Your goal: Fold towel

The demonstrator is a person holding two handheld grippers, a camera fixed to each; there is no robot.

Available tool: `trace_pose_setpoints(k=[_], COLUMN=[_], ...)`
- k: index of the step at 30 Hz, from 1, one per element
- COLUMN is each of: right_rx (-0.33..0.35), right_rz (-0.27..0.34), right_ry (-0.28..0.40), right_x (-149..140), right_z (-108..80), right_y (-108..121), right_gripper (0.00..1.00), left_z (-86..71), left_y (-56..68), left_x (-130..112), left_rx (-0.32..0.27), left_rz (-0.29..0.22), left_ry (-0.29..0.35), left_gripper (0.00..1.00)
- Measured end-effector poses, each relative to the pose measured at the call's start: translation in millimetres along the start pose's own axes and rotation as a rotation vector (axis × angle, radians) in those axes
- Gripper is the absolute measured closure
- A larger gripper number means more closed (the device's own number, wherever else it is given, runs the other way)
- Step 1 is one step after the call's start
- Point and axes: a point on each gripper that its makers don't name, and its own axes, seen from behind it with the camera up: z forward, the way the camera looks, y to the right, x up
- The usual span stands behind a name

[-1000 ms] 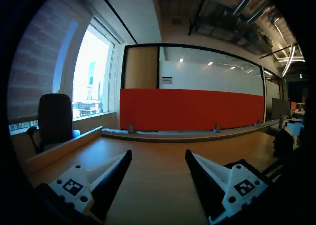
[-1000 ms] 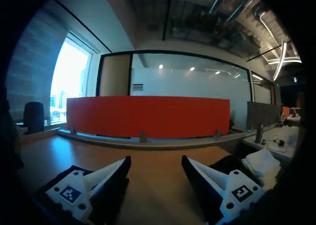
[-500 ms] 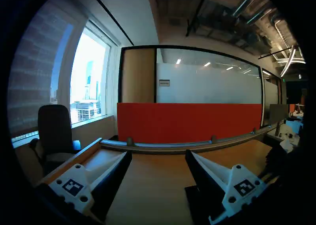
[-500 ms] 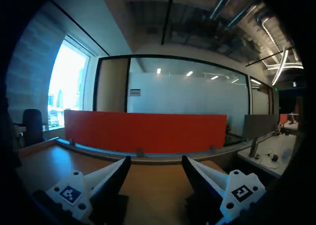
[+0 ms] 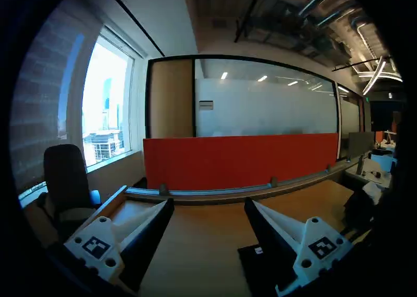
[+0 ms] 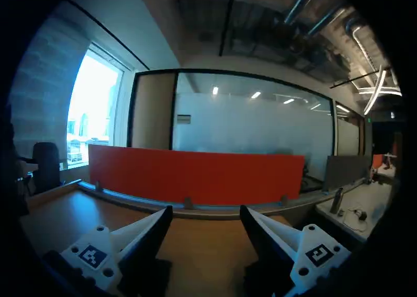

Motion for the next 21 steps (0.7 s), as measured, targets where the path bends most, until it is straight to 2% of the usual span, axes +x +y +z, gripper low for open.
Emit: trace_pose_setpoints(k=[4,12,18,21], right_rx=[0.06,0.245,0.33,0.368], right_rz=[-0.017,-0.072,-0.133,-0.155], right_ry=[-0.028,-0.132,-0.184,-0.218], right_x=[3.0,-13.1,-25.4,-36.0], right_z=[2.4,1.5,-1.6,-4.4], right_y=[-11.6,-45.4,-61.0,-67.3], right_gripper=[0.01,0.01,0.01,0.01], left_z=[2.6,1.6,-1.4,-3.9], left_y=[11.5,40.1,51.4,60.9], left_x=[-1.7,-16.3,-30.6,-38.4], left_rx=[-0.056,-0.202,-0.27,-0.324], left_rz=[0.021,0.061,0.085,0.098], left_ry=[-0.035,-0.111,-0.16,-0.187], left_gripper=[0.0,0.0,0.0,0.0])
